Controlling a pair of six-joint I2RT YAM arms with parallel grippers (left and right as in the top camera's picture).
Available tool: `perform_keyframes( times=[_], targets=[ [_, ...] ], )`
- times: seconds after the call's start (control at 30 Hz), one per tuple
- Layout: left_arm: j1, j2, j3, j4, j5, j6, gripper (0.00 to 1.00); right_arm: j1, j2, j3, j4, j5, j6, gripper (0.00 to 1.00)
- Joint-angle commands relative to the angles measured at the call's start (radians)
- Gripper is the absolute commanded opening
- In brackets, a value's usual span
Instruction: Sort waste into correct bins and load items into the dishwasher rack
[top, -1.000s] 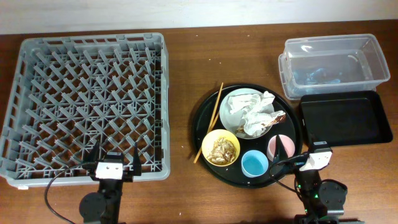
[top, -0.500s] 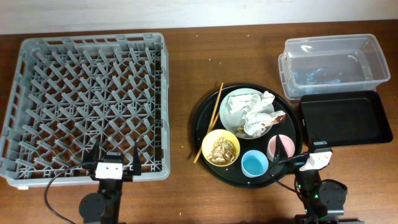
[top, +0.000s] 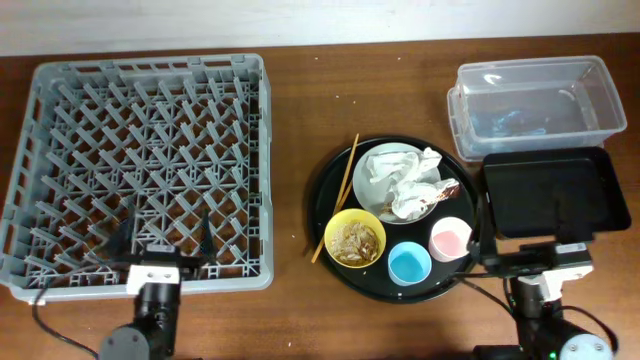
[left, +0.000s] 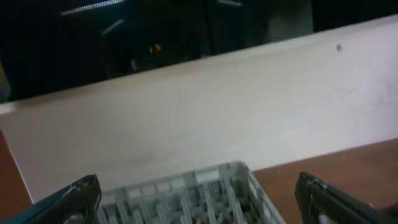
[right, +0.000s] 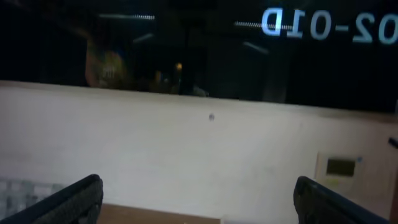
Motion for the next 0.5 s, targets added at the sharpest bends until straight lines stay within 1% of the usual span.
perform_keyframes(
  times=[0.0,0.03,0.07,0.17,0.27,0.3,0.33,0.37,0.4,0.43,0.47],
  targets=[
    [-0.004,0.193,0.201,-0.015,0.016,-0.011,0.99,0.003,0.160,0.153,-0.030,0.000,-0.021,0.98],
    [-0.004,0.278,0.286,-0.063,0.031,-0.011,0.99,0.004,0.253,0.244,-0.092,-0.031,-0.020,0.98],
    [-0.004,0.394,0.399,-0.144,0.042,-0.011,0.99,0.004,0.344,0.353,-0.186,-0.053,-0.013,0.98],
    [-0.004,0.611,0.631,-0.338,0.056,-0.011,0.99,0.005,0.570,0.629,-0.477,-0.067,-0.013,0.98],
    [-0.005,0.927,1.001,-0.647,0.066,-0.011,0.99,0.005,0.843,0.954,-0.805,-0.126,-0.013,0.98],
    [-0.005,0.990,1.080,-0.721,0.067,-0.011,0.99,0.005,0.893,1.012,-0.870,-0.139,-0.013,0.98],
    [-0.005,1.070,1.181,-0.820,0.066,-0.011,0.99,0.005,0.996,1.127,-1.004,-0.153,-0.013,0.98],
    [-0.005,1.173,1.313,-0.956,0.066,-0.011,0.99,0.005,1.086,1.225,-1.122,-0.153,-0.013,0.98],
    [-0.005,1.234,1.392,-1.036,0.066,-0.005,0.99,0.006,1.164,1.312,-1.225,-0.164,-0.013,0.98],
    [-0.005,1.321,1.506,-1.172,0.063,0.004,0.99,0.016,1.247,1.401,-1.334,-0.179,-0.013,0.98],
    [-0.005,1.383,1.577,-1.259,0.062,0.004,0.99,0.034,1.312,1.460,-1.409,-0.179,-0.013,0.98]
  ],
)
